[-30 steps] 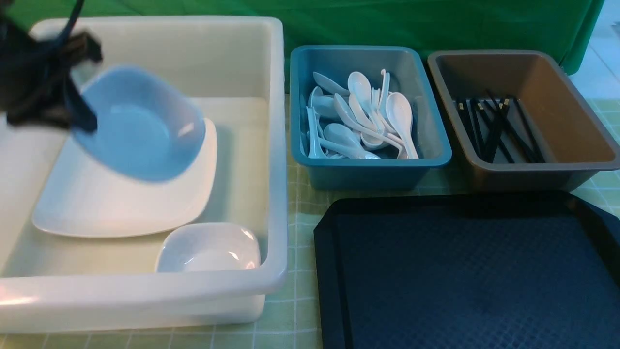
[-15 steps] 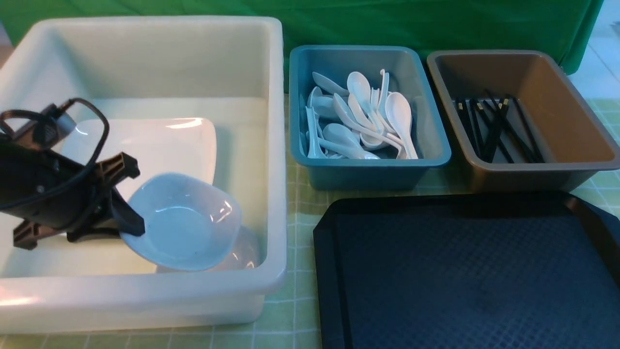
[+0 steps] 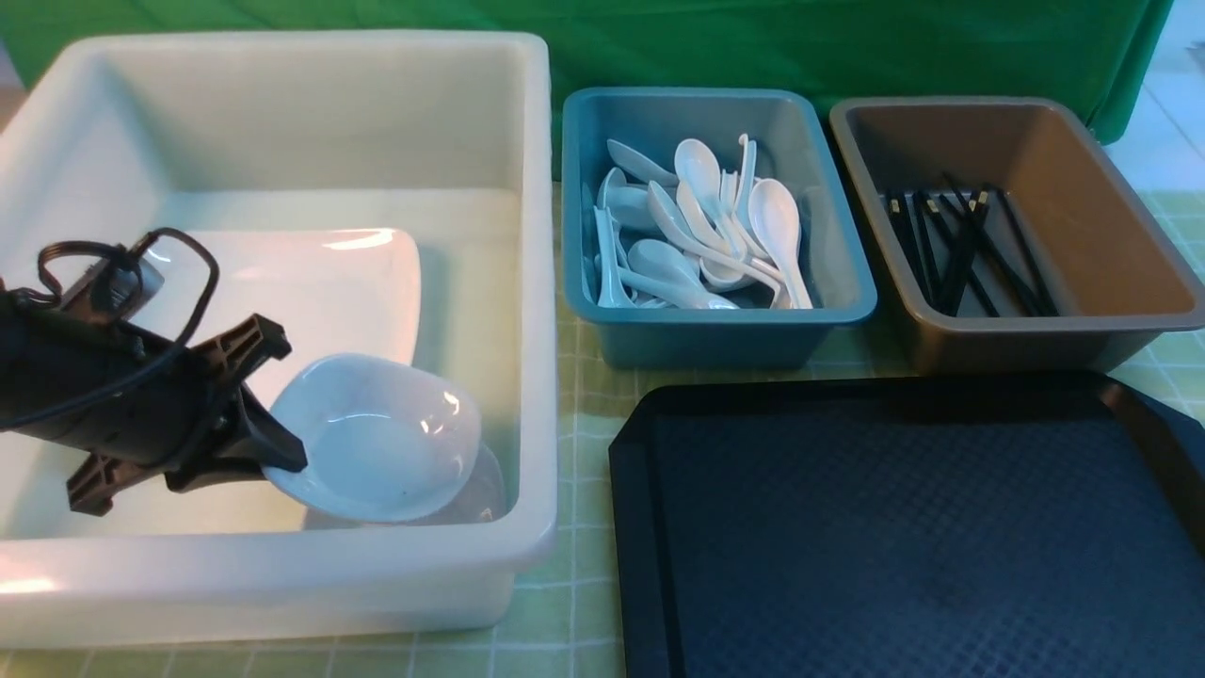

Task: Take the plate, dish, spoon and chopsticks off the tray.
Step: Use the left arm to put the small plate into the large storage box on the left

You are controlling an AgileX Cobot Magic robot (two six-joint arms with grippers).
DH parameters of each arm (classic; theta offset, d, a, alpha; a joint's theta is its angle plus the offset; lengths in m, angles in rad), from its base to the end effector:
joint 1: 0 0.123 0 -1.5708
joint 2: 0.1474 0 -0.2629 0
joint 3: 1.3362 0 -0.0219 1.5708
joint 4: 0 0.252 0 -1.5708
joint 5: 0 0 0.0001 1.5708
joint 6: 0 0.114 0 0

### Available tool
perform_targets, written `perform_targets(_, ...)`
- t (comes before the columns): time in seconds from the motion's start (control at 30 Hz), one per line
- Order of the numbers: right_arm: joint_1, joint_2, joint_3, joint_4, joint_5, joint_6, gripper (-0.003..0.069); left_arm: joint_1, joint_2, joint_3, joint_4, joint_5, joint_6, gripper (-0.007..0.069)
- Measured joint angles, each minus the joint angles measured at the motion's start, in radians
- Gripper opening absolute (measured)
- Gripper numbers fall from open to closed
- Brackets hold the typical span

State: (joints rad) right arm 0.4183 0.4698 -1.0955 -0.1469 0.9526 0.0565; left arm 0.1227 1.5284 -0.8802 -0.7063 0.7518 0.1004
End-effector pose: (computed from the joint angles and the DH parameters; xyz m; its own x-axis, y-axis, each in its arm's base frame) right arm 0.0713 0.0168 0.4301 -0.2037 -0.1221 -0.9714 -0.3033 0.9512 -0.0560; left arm 0.2955 -0.0145 0.1745 -0.8489 -0.5031 -0.1617 -0.3525 0.7671 -0.5360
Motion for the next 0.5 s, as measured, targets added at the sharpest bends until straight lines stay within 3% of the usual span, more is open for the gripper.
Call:
perform_targets(0.27, 0.000, 0.000, 0.000, -0.002, -0.014, -0.029, 0.0238, -0.006, 0.000, 0.000, -0.002, 0.031, -0.028, 0.0099)
perform_targets(0.5, 0.000, 0.000, 0.000, -0.003, -0.021, -0.035, 0.0239, -0.089, 0.000, 0.000, 0.046, 0.022, -0.066, 0.0190)
